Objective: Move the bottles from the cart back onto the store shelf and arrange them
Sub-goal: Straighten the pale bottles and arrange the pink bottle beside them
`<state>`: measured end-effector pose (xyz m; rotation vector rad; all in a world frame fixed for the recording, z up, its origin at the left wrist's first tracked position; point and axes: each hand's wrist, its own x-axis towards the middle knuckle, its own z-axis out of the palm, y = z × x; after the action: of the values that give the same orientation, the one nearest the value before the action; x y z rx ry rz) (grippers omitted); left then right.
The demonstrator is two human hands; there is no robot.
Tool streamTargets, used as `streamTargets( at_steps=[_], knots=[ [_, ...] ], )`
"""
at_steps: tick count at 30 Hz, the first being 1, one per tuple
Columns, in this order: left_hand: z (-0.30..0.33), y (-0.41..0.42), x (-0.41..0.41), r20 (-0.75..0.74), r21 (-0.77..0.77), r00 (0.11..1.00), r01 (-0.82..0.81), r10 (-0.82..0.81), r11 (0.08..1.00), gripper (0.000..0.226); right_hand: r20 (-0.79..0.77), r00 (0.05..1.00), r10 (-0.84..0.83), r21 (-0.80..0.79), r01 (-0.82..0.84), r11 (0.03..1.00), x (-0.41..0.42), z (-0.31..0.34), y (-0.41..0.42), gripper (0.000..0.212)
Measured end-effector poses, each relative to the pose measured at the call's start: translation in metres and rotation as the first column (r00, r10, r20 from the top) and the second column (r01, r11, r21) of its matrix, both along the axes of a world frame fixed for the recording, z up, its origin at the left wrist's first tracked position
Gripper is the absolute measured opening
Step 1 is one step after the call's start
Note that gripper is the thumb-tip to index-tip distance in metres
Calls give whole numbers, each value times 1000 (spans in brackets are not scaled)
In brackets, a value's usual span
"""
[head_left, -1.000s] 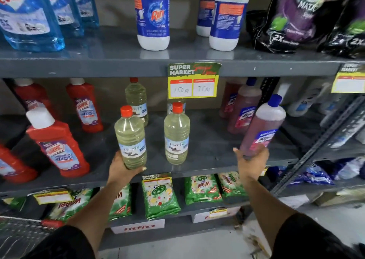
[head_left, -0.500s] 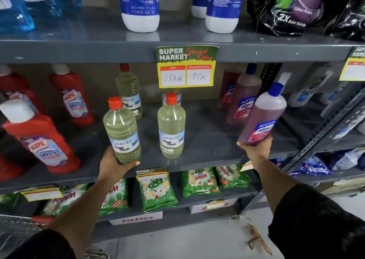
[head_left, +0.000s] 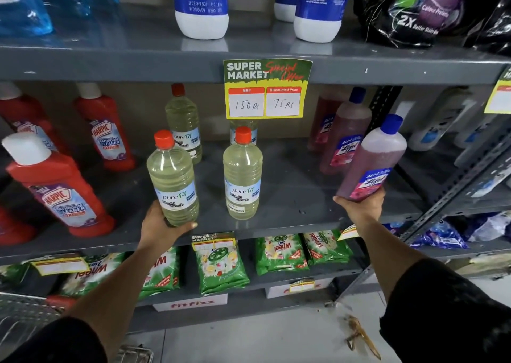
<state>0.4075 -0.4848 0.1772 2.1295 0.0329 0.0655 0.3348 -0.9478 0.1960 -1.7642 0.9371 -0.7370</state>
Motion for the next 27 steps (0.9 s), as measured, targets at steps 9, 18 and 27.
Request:
streamTargets(
  at_steps=[9, 18, 27],
  knots=[
    [3, 0, -2, -2, 3, 1000, -4, 4, 1000, 88, 4, 1000, 10, 5, -10, 1000, -8, -2, 3, 101],
    [5, -3, -4, 8, 3, 1000, -5, 5, 1000, 87, -5, 999, 38, 2, -38, 999, -14, -2, 1, 102],
    [8, -4, -5, -4, -7, 1000, -9, 9, 1000, 86, -6, 1000, 23, 13, -23, 1000, -16, -1, 0, 97]
  ],
)
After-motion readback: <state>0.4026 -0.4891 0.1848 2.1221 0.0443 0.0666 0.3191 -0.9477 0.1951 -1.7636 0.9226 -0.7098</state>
